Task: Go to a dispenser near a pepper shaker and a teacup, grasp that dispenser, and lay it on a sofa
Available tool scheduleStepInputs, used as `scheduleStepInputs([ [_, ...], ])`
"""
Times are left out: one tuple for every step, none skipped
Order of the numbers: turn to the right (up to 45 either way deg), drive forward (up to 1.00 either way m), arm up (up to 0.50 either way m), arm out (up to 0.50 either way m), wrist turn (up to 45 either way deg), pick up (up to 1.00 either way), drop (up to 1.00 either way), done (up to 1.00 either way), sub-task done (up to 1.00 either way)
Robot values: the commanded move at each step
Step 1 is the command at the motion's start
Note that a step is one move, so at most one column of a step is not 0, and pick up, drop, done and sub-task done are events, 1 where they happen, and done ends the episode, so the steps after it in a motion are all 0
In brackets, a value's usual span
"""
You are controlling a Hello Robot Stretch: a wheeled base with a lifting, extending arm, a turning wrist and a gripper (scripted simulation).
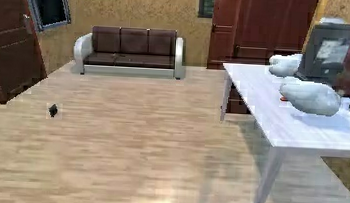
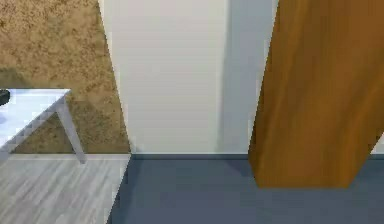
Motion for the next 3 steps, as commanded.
scheduleStepInputs([
  [-45.0, 0.0, 0.0, 0.0, 0.0, 0.0, 0.0, 0.0, 0.0],
  [-45.0, 0.0, 0.0, 0.0, 0.0, 0.0, 0.0, 0.0, 0.0],
  [-45.0, 0.0, 0.0, 0.0, 0.0, 0.0, 0.0, 0.0, 0.0],
])
